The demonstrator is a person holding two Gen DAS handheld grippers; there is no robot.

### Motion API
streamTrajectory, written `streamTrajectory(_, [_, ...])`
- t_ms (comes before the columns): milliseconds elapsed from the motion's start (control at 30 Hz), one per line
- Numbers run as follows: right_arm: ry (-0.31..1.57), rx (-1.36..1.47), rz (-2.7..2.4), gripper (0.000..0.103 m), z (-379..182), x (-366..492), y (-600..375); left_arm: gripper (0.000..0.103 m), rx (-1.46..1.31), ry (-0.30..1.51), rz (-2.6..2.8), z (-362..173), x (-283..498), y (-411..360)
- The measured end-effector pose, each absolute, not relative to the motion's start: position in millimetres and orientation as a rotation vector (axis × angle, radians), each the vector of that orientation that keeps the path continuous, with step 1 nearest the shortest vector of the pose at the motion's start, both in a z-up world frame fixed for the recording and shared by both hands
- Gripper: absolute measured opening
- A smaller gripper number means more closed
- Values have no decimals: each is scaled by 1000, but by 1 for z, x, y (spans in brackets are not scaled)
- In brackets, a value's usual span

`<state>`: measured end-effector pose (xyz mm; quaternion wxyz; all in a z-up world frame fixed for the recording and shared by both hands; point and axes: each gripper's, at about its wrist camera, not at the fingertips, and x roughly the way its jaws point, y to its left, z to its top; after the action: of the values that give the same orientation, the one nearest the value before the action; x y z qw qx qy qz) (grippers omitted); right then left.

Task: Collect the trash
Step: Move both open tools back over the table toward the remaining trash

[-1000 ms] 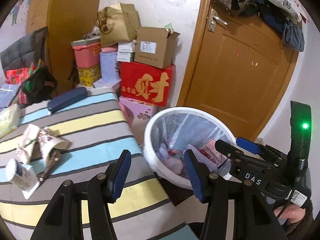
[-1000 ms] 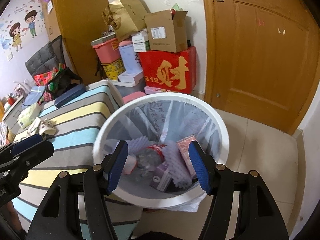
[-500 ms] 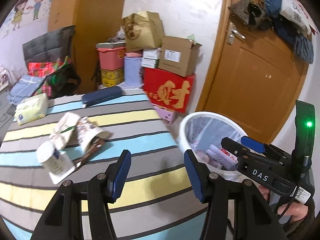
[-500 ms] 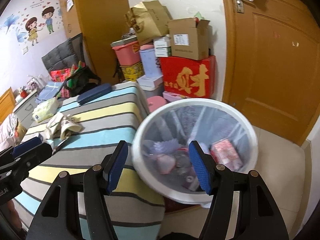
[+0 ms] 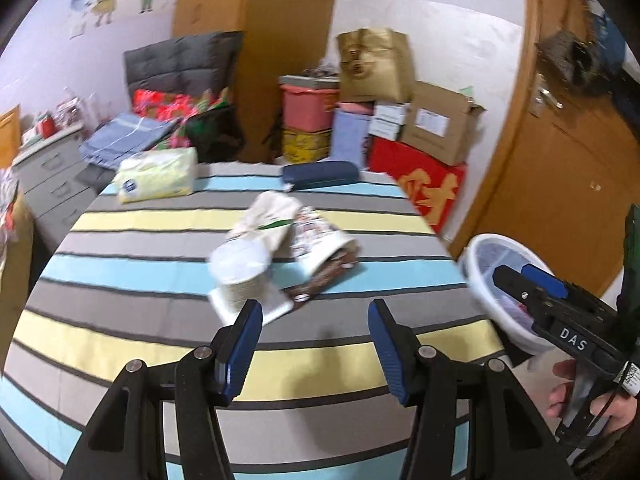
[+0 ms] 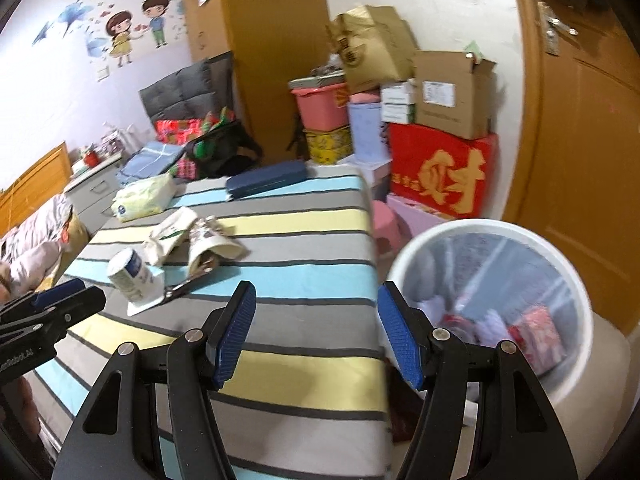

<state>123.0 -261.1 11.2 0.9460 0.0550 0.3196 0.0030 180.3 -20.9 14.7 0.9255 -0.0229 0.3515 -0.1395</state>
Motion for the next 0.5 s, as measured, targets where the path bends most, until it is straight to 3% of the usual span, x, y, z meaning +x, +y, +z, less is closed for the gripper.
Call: streamTrajectory(500, [770,67,134,65,-14,169,-211,58,-85,763,-242,-9,219,7])
